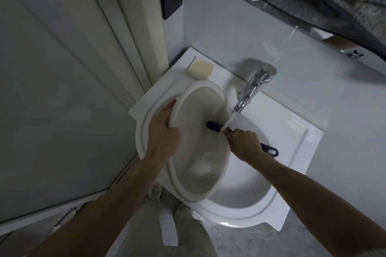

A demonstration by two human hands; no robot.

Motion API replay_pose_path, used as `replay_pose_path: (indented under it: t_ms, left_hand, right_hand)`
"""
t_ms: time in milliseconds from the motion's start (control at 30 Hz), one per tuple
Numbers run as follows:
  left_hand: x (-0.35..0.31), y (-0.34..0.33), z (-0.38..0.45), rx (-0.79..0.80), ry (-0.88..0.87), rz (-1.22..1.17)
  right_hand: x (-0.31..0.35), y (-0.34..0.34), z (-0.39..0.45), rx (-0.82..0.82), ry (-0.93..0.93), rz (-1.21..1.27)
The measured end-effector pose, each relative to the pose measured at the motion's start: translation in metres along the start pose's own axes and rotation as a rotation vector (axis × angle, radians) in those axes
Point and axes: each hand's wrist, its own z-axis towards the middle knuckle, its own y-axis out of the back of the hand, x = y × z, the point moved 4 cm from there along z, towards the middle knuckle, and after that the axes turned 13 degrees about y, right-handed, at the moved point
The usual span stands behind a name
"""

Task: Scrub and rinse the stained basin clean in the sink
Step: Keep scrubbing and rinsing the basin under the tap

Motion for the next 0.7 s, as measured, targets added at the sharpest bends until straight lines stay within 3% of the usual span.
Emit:
replay_pose_path:
  t_ms: [100,233,367,400,500,600,700]
  left_hand:
    - [0.004,-0.005,0.003,0.004,-0.009,0.019]
    - [0.004,-0.008,0.002,0.007,-0.014,0.012]
    - [-0.003,-0.004,0.005,0.002,0.002,0.006]
    - [-0.003,-0.003,0.008,0.01,0.013,0.013]
    - [-0.006,0.001,0.019,0.031,0.049,0.077]
    - [-0.011,0.004,0.032,0.053,0.107,0.135]
    - [-0.016,0.004,0.042,0.129,0.123,0.153]
  right_hand:
    - [0.011,-0.014,-0.011,0.187,0.083,0.143]
    - [-0.001,0.002,0.005,0.012,-0.036,0.046]
    - [-0.002,-0.035,-0.011,0.178,-0.139,0.717]
    - [-0.002,-0.041,-0.017,0.144,-0.165,0.848]
    - [-0.003,-0.05,-0.031,-0.045,-0.3,1.056]
    - [0.012,-0.056,-0.036,-0.014,-0.499,1.347]
    - [0.023,-0.054,-0.036,0.018,-0.527,1.348]
